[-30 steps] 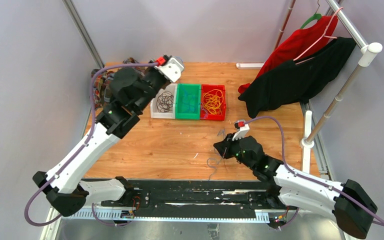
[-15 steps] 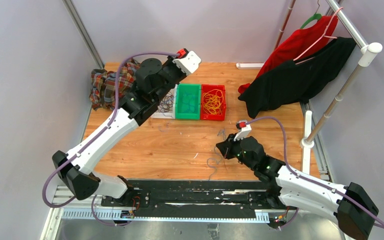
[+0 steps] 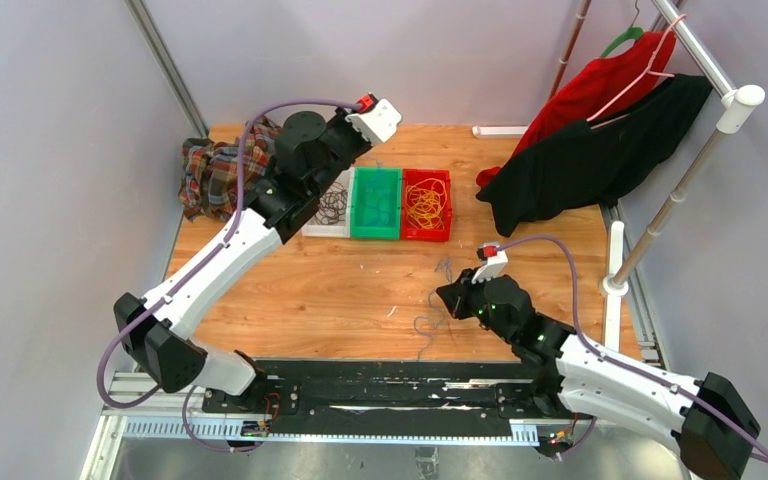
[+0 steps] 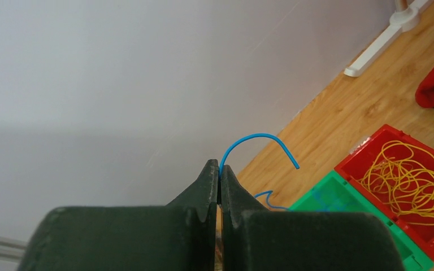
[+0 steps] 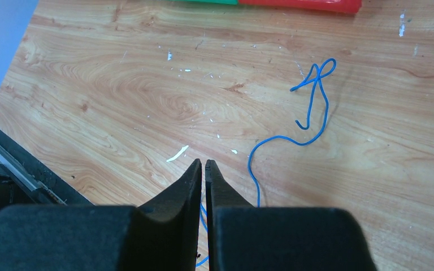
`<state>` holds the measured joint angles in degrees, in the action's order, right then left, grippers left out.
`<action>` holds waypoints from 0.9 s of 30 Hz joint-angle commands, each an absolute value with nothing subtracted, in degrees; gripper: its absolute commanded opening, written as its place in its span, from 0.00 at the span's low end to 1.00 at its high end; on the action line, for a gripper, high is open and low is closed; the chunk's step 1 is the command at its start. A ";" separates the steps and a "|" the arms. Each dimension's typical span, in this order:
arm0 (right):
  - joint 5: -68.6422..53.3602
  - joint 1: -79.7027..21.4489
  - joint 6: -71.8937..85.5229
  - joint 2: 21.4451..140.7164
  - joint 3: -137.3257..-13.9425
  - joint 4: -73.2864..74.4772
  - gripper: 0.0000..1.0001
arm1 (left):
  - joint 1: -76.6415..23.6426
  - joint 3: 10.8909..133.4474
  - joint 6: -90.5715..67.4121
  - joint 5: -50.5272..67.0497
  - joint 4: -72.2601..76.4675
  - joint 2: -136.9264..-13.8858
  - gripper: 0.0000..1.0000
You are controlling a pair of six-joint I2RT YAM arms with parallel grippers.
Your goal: Untangle the cables
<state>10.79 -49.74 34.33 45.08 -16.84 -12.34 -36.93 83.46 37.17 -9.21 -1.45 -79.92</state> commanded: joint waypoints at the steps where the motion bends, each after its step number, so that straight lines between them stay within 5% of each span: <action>1: 12.89 -49.07 33.96 43.32 -15.11 -11.07 0.06 | -36.82 85.22 36.48 -6.45 0.65 -82.31 0.01; 27: 13.83 -49.03 34.90 41.93 -13.82 -10.62 0.05 | -36.65 88.77 39.61 -5.64 -2.56 -87.07 0.00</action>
<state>12.12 -49.74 34.50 42.87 -14.81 -11.60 -36.86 85.45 38.83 -5.56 -3.62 -85.69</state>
